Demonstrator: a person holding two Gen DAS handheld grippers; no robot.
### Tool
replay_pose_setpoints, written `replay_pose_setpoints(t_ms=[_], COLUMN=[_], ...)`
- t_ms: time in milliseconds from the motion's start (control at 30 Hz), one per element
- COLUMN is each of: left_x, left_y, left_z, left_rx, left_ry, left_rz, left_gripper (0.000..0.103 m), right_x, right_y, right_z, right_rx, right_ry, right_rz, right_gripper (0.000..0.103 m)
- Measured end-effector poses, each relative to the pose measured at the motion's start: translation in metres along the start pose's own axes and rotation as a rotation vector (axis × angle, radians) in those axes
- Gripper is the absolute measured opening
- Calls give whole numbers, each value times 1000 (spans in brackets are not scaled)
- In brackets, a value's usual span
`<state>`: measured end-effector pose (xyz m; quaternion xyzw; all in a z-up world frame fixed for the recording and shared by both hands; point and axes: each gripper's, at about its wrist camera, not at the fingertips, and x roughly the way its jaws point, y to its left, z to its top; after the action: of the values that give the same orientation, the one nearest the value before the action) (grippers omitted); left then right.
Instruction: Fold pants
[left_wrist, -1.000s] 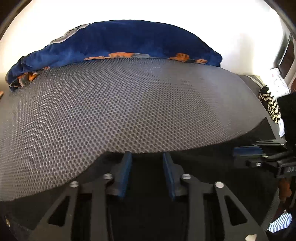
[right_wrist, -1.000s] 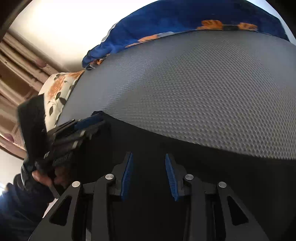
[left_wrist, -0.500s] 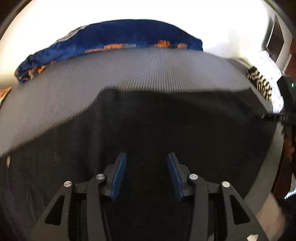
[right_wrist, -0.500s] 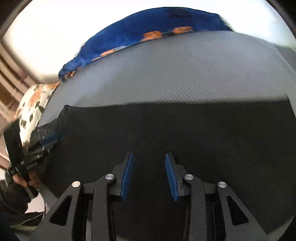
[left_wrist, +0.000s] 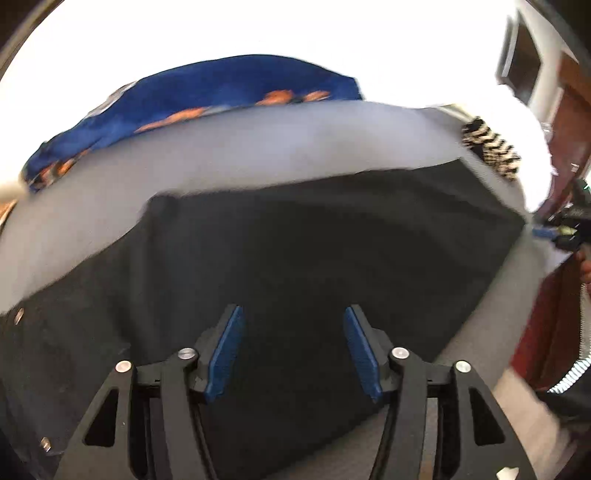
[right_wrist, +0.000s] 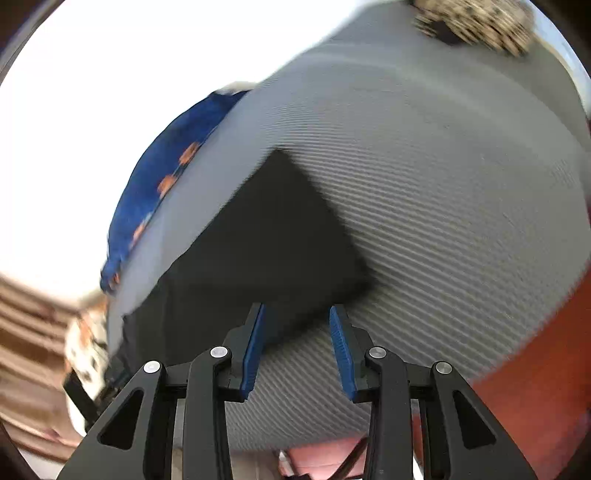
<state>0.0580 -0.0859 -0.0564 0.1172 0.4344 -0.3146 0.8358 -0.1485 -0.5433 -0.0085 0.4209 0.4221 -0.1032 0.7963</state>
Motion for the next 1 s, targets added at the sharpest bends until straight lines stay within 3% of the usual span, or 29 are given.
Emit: replay_pose_setpoints(t_ms=[200, 500, 700, 800, 900, 1000], left_x=[25, 62, 67, 64, 53, 33], left_y=[-52, -84, -90, -85, -66, -44], left_z=[31, 31, 21, 24, 31, 35], left_rx=[40, 49, 78, 44, -39, -93], left_ry=[21, 93, 63, 63, 46, -3], left_rz=[-94, -91, -46, -71, -103, -81], left_gripper=[56, 56, 57, 57, 57, 57], right_x=[4, 37, 60, 61, 56, 51], right_y=[-34, -27, -16, -13, -6, 31], right_z=[-1, 28, 41, 40, 41, 44], right_rx=[143, 138, 126, 139, 209, 167], right_ry=[-16, -45, -30, -26, -20, -10], right_rz=[88, 137, 144, 151, 250, 319], right_gripper=[37, 36, 13, 9, 8, 8])
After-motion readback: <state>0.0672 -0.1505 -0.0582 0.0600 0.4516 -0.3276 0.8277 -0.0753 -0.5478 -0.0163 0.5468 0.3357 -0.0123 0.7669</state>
